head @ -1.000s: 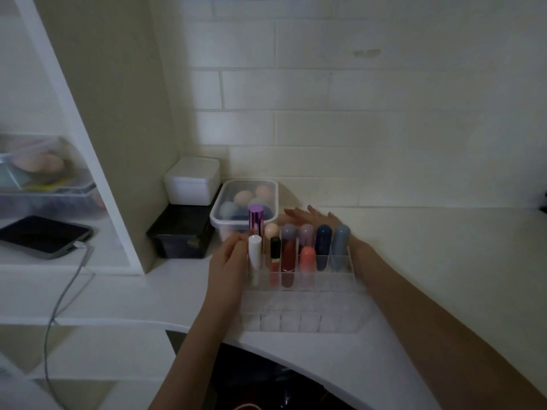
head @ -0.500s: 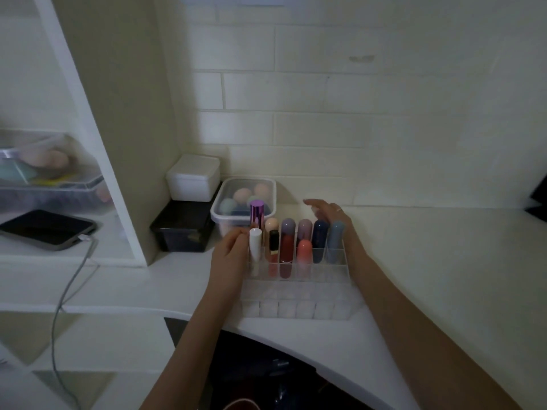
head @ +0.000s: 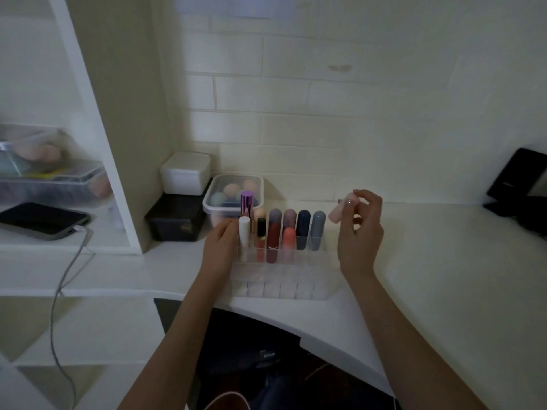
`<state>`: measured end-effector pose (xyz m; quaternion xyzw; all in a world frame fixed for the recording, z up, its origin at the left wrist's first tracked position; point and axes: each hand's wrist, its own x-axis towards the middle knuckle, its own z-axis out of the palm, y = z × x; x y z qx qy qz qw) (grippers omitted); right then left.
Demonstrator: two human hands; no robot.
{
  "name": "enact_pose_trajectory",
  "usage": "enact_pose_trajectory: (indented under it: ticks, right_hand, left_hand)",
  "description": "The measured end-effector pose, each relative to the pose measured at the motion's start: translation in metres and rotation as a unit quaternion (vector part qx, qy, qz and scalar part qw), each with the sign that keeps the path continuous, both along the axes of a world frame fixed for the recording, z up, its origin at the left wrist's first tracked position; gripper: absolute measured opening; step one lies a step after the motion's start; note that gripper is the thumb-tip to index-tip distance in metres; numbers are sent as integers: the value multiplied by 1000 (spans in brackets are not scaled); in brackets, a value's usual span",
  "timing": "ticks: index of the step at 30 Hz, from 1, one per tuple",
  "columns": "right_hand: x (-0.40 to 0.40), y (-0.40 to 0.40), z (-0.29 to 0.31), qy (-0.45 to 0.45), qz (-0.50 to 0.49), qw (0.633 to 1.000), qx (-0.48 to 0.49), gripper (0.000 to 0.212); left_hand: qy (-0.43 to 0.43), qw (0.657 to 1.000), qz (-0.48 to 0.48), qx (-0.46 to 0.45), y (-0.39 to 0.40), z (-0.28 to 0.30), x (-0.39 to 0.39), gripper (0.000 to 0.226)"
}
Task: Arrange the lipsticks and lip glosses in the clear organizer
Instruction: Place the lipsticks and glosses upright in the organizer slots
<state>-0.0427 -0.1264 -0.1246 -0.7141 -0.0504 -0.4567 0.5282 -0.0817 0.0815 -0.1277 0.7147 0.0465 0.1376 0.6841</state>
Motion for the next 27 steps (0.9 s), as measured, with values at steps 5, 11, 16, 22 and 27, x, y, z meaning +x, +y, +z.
enact_pose_trajectory:
  ticks: [5, 11, 16, 22, 27]
  right_hand:
    - [-22, 18, 11, -64, 35, 997, 14, 13]
    - [-31, 26, 14, -74, 100, 991, -51, 17]
    - [-28, 23, 15, -67, 128, 980, -136, 11]
    - [-18, 18, 10, -50, 140, 954, -260, 14]
    - [-13, 14, 6, -29, 126, 955, -267, 28]
  left_hand:
    - [1, 1000, -2, 0, 0, 0, 0, 32]
    - [-4, 1000, 9, -13, 0, 1, 1, 27]
    - [0, 1000, 4, -9, 1, -1, 2, 28]
    - [2, 1000, 7, -5, 2, -1, 2, 28]
    - [-9, 1000, 10, 8, 2, -2, 4, 30]
